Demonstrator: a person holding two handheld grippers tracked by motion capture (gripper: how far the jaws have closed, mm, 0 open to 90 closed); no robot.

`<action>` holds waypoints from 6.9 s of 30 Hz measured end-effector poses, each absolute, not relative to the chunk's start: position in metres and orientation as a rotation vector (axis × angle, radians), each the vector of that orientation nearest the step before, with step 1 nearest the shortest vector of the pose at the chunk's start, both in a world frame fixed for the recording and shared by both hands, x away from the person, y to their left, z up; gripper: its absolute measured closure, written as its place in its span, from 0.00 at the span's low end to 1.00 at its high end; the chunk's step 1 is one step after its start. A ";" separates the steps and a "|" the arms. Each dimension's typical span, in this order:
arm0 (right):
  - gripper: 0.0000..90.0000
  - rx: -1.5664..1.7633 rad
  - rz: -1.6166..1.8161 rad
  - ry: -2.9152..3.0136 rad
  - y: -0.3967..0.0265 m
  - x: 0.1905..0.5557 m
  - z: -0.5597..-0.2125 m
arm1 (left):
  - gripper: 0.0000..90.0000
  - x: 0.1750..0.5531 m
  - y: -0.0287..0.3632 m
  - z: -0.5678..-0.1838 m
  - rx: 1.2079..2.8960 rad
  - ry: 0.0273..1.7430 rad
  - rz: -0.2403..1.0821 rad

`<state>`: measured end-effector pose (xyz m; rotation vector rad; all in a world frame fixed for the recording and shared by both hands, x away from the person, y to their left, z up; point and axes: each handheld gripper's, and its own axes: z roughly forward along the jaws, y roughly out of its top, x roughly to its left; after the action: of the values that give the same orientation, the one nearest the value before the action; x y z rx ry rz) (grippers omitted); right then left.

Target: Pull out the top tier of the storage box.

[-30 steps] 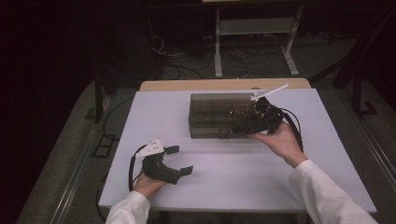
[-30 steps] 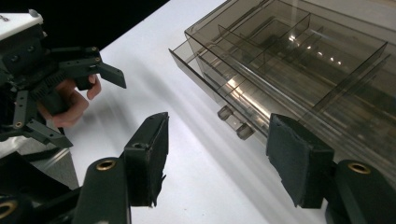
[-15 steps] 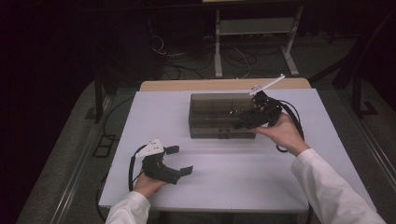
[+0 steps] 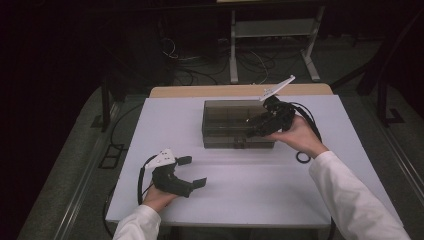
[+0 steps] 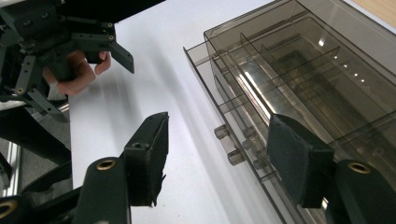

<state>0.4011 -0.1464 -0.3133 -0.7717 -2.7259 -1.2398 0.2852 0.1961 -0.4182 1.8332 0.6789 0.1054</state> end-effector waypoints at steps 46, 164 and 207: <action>0.56 -0.500 -1.160 -2.842 -0.126 0.416 -0.334 | 0.00 0.285 0.196 -0.418 1.839 0.674 0.105; 0.94 -0.279 -1.116 -2.882 -0.115 0.384 -0.363 | 0.00 0.285 0.193 -0.419 1.859 0.664 0.099; 0.82 -0.332 -1.175 -2.866 -0.129 0.374 -0.353 | 0.00 0.285 0.193 -0.420 1.860 0.664 0.101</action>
<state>0.3744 -0.1293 -0.3529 -0.3321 -2.8664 -1.1746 0.2848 0.1930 -0.4195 1.8598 0.6645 0.1005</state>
